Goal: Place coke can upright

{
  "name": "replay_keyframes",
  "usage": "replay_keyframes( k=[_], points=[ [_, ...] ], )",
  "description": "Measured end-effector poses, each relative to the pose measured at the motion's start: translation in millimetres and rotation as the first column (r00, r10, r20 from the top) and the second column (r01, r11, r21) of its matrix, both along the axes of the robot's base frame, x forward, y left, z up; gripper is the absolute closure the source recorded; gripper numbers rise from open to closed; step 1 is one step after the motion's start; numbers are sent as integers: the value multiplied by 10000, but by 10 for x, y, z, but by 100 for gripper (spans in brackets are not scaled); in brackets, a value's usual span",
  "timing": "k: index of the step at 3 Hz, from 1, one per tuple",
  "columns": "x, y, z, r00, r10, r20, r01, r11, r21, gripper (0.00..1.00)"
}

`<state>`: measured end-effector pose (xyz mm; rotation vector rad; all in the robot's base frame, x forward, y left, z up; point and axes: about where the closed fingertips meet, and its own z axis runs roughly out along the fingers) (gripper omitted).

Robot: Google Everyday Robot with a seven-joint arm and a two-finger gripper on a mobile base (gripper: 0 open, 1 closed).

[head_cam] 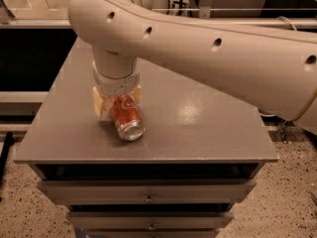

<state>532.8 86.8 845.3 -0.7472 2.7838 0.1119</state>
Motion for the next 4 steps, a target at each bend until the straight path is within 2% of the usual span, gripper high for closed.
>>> replay_keyframes(
  k=[1,2,3,4],
  points=[
    [35,-21,1,9998,-179,94,180,9997,-174,60],
    [144,-66,210,9951,164,977,-173,9998,83,83],
    [256,-155,498,9727,779,2188,-959,9927,727,100],
    [333,-307,696,9400,1095,3230,-1765,9665,1861,100]
  ],
)
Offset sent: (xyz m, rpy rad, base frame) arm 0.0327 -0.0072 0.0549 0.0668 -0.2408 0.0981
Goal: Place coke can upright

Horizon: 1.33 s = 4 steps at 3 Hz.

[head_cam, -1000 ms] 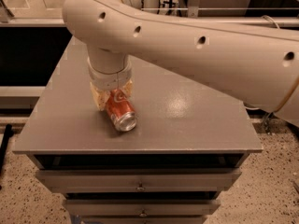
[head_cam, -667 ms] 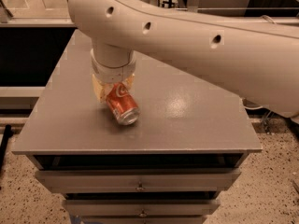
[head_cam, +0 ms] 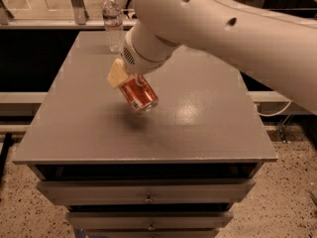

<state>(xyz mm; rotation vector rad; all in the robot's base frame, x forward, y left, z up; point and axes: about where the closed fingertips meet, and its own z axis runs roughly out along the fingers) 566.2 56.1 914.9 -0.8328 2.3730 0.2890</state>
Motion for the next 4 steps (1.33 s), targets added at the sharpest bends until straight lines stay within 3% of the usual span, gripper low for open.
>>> replay_keyframes(
  k=[1,2,3,4],
  points=[
    [115,112,85,9919,707,1058,-1019,9392,3278,100],
    [314,53,221,9818,269,1878,-1251,8360,5343,100],
    [283,-68,221,9703,318,2396,-1626,8195,5496,100],
    [297,-63,215,9706,229,2398,-1574,8139,5592,100]
  ],
)
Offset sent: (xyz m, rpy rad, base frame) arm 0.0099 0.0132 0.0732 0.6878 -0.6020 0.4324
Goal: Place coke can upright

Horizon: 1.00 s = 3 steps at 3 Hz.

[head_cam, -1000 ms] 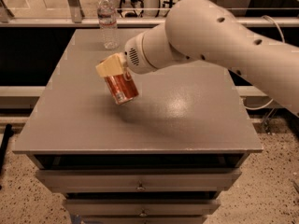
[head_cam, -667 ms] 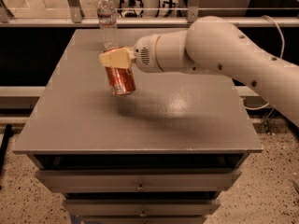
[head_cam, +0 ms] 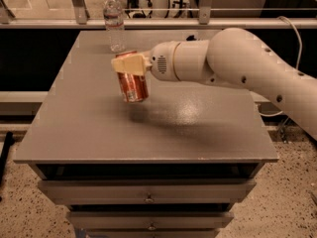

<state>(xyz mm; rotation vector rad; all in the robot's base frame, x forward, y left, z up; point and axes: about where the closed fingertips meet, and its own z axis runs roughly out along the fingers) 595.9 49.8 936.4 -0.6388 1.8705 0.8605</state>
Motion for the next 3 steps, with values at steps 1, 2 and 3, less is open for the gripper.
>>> replay_keyframes(
  k=[1,2,3],
  points=[
    [42,-45,108,9979,-25,652,-15,9981,612,100],
    [102,-15,243,9640,280,2645,-669,9880,1392,100],
    [11,144,290,8864,739,4569,-1219,9896,765,100]
  ],
)
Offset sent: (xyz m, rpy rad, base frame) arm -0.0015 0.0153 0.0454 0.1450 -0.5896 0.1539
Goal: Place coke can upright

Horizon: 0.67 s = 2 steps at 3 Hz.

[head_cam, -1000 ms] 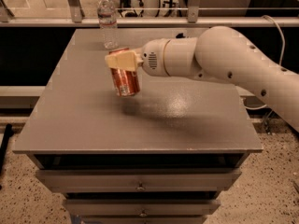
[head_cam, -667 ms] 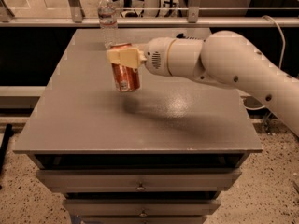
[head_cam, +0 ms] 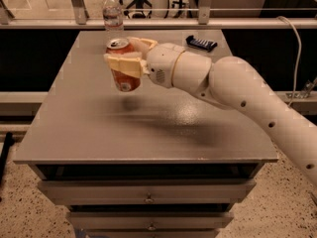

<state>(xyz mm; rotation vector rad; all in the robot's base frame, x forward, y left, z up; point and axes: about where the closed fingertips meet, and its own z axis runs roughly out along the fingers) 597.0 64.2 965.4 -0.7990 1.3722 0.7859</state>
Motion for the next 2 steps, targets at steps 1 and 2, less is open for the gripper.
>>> replay_keyframes(
  k=[1,2],
  points=[
    [-88,127,-86,9972,179,729,-140,9985,-530,100],
    [-119,185,-264,9993,349,112,-342,9979,-557,100]
  ],
)
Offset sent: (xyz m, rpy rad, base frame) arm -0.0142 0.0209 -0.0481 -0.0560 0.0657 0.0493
